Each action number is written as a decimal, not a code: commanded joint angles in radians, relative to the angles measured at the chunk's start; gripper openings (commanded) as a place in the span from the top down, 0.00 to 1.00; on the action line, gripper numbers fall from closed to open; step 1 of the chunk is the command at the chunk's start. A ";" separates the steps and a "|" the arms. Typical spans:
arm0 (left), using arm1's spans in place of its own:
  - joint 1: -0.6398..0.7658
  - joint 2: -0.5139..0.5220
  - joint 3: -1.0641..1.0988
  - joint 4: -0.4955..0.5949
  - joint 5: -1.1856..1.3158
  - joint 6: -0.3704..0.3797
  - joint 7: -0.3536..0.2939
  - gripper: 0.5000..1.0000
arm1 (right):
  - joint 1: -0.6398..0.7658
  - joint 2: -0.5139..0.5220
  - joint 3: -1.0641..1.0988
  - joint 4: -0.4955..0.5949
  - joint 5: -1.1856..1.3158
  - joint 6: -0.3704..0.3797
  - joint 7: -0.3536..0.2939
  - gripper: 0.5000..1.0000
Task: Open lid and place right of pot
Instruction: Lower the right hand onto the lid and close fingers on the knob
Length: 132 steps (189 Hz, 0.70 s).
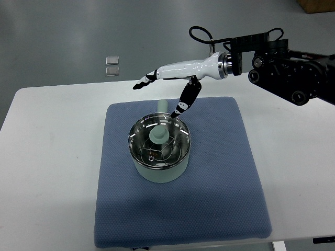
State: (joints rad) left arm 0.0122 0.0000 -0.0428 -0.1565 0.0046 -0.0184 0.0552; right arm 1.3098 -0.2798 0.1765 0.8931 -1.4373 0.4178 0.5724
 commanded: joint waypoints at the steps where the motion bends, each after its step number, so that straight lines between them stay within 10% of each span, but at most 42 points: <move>1: 0.000 0.000 0.000 0.000 0.000 0.000 0.000 0.00 | 0.037 0.004 -0.034 0.032 -0.083 0.006 0.000 0.14; 132: 0.000 0.000 0.000 0.000 0.000 0.000 0.000 0.00 | 0.201 0.079 -0.246 0.128 -0.221 0.001 0.017 0.29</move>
State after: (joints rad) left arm 0.0120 0.0000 -0.0430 -0.1565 0.0046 -0.0183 0.0552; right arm 1.5121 -0.2063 -0.0597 1.0214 -1.6560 0.4219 0.5891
